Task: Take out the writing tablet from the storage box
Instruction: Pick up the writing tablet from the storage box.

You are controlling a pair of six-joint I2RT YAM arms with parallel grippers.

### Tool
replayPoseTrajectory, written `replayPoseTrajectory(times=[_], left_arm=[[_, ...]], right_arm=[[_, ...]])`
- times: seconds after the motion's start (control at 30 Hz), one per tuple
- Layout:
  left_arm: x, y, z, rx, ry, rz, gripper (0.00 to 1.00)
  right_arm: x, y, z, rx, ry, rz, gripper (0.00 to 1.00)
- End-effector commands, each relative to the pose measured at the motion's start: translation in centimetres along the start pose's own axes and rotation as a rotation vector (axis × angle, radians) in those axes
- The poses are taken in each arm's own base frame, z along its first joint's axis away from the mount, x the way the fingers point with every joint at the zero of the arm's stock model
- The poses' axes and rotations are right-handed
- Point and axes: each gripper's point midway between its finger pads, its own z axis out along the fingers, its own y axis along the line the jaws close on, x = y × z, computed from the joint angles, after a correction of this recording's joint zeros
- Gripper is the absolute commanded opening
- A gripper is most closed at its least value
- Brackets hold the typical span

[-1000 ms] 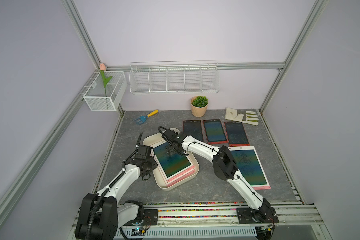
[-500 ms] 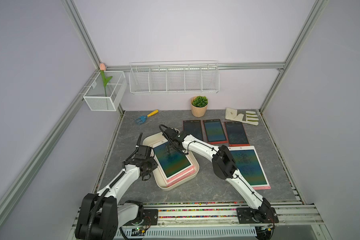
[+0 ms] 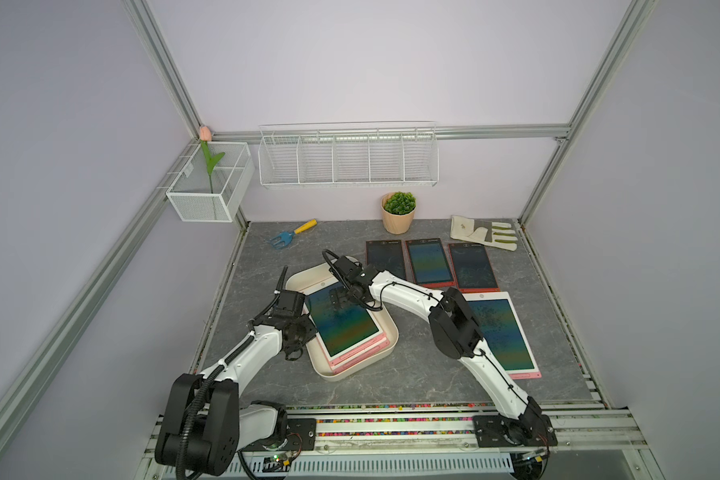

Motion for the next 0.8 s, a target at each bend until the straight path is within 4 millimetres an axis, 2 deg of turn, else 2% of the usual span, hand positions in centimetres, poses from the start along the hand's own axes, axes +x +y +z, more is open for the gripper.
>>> replayPoseTrajectory(times=[0.0,0.3,0.43,0.77], left_arm=[[-0.3,-0.2,-0.1,0.011,-0.010,0.006,0.30],[-0.3,-0.1,-0.1,0.010,-0.011,0.005,0.30],[-0.3,-0.2,-0.2,0.013,-0.012,0.004,0.30],[-0.3,0.0,0.1,0.007,-0.012,0.005,0.29]], right_arm=[[4.9,0.0,1.1,-0.025,0.171,0.016,0.98],[3.9,1.5,-1.7,-0.124,0.123,0.027,0.89],[3.9,2.3,-2.1,-0.190,0.126,0.050,0.83],[2.9,2.9,-4.6,-0.240,0.081,0.052,0.78]])
